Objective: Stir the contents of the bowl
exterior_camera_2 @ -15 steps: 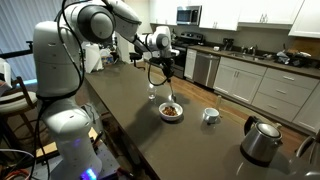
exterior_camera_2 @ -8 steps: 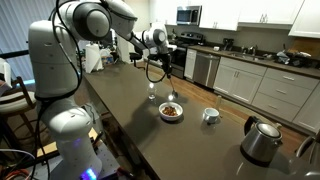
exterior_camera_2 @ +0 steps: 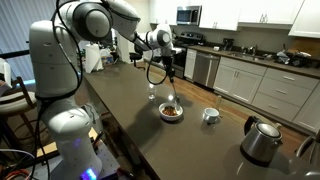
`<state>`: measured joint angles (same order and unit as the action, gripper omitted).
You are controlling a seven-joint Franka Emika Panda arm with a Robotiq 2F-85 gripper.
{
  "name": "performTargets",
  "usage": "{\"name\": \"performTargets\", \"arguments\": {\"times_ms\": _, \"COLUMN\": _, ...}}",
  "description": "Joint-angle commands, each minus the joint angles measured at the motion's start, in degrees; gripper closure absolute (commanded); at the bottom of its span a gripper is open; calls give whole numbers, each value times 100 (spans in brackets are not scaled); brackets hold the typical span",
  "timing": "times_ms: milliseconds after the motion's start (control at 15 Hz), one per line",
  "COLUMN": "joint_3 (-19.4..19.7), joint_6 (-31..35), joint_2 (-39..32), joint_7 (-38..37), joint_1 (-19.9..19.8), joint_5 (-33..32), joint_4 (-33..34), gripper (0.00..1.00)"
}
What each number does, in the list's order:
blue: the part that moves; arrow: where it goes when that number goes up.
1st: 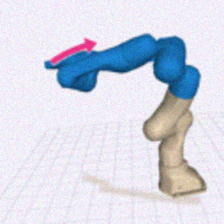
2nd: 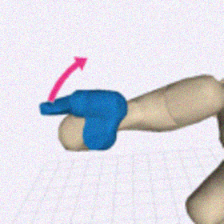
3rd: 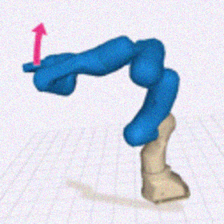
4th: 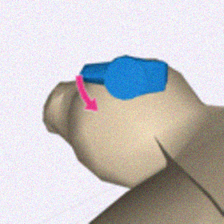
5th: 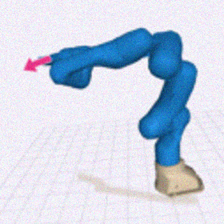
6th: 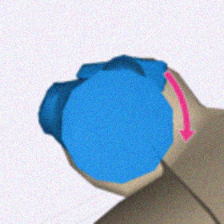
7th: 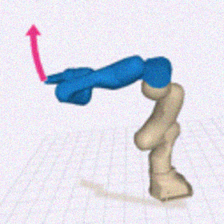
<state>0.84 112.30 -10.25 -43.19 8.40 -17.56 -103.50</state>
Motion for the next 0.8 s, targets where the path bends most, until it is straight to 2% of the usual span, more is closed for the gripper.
{"name": "performTargets", "arguments": {"times_ms": 0, "joint_3": -56, "joint_6": -488, "joint_2": -51, "joint_7": -245, "joint_1": -59, "joint_5": 152, "joint_4": 193, "gripper": 96}}
{"name": "performTargets", "arguments": {"times_ms": 267, "joint_3": -60, "joint_6": -619, "joint_2": -166, "joint_7": -219, "joint_1": -98, "joint_5": 326, "joint_4": 246, "gripper": 96}}
{"name": "performTargets", "arguments": {"times_ms": 733, "joint_3": 75, "joint_6": -412, "joint_2": -473, "joint_7": -199, "joint_1": -203, "joint_5": 327, "joint_4": 297, "gripper": 96}}
